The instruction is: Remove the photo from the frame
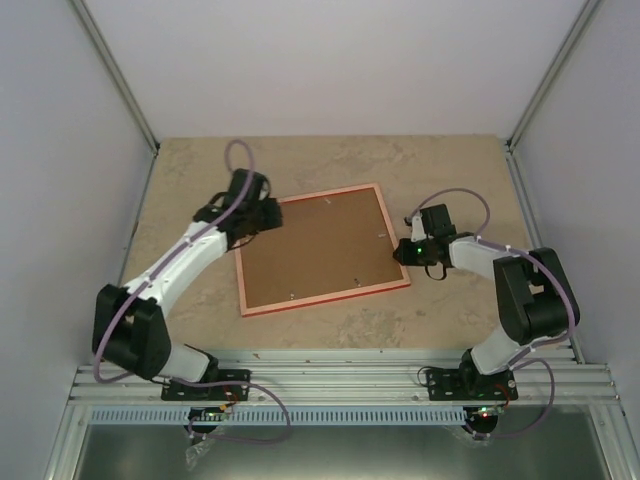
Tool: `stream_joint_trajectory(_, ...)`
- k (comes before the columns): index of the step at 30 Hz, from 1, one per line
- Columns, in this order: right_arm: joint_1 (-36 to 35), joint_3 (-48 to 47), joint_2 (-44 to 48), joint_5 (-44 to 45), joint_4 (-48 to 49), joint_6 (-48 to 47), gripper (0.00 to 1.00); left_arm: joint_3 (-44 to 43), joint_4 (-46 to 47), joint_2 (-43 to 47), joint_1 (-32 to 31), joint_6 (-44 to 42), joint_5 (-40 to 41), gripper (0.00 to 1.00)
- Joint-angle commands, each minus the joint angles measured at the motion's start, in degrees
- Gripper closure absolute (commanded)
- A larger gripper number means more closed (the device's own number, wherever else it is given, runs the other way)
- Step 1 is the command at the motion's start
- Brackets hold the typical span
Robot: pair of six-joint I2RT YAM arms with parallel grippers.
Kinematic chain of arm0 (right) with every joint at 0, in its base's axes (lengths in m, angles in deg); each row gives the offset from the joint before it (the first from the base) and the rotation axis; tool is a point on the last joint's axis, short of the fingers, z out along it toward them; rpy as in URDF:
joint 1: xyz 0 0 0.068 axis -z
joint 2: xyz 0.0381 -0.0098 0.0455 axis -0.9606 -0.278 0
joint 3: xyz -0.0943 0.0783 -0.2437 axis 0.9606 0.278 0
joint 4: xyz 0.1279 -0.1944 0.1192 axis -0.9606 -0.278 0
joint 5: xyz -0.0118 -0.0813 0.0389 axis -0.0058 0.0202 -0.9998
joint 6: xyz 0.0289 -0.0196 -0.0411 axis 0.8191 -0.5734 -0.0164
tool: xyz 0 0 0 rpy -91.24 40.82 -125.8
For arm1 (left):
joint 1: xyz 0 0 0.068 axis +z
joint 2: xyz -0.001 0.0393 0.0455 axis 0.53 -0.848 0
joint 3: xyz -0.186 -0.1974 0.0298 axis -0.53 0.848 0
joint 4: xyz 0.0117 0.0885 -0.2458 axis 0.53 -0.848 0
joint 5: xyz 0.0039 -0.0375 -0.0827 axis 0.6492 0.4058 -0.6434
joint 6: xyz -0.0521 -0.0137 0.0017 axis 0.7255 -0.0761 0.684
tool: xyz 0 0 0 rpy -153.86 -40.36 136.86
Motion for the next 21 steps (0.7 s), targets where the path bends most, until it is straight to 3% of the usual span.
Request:
stream_joint_trajectory(1, 2.30, 2.67, 3.58, 0.31, 1.00, 1.15, 0.86, 5.78, 8.26, 4.86, 8.93, 3.77, -2.64, 1.00)
stream_joint_trajectory(12, 4.12, 6.51, 5.11, -2.84, 2.99, 1.28, 0.86, 28.42, 36.43, 10.15, 36.66, 20.71, -22.34, 1.00)
stream_joint_trajectory(21, 4.11, 6.93, 4.61, -4.66, 3.96, 1.10, 0.86, 36.98, 61.46, -1.23, 43.14, 29.86, -27.96, 1.00)
